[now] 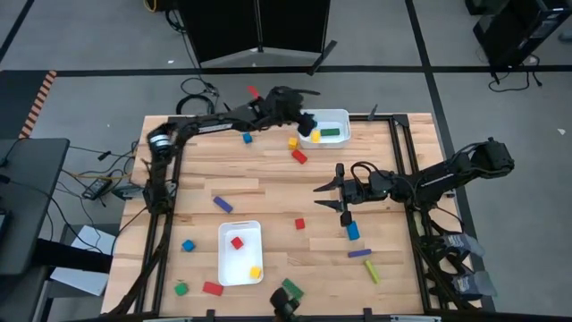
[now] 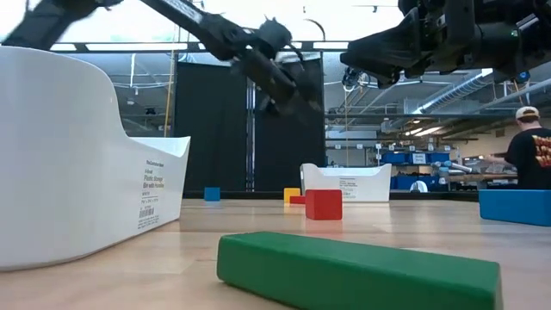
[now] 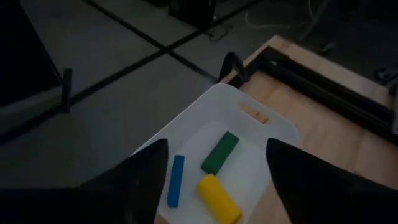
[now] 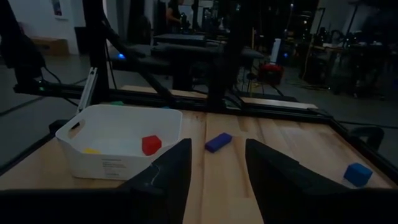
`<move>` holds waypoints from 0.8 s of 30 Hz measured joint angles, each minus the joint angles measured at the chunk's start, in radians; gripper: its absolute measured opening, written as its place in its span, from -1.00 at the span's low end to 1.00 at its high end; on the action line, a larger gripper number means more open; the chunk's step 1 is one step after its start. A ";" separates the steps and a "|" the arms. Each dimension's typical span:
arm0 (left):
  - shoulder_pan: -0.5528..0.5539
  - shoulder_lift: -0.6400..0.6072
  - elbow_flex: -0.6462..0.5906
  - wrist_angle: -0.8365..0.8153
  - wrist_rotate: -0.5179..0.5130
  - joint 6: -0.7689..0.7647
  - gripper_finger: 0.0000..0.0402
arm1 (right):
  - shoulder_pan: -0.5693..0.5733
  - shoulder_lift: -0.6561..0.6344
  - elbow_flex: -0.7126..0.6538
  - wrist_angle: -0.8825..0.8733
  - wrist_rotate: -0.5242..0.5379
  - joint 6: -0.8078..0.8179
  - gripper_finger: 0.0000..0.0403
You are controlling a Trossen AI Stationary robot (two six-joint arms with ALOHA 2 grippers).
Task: Sort blocks by size
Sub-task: Put the red small block into the bottom white bin
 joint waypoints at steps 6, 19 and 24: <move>-0.012 -0.323 -0.302 0.117 0.015 0.001 0.07 | -0.001 0.000 0.000 -0.007 0.010 0.000 -0.21; -0.193 -0.939 -0.865 0.163 -0.066 -0.108 -0.01 | -0.001 0.103 0.148 -0.241 0.196 0.056 -0.10; -0.265 -1.061 -0.997 0.238 -0.076 -0.157 -0.01 | 0.023 0.267 0.295 -0.294 0.194 0.057 0.09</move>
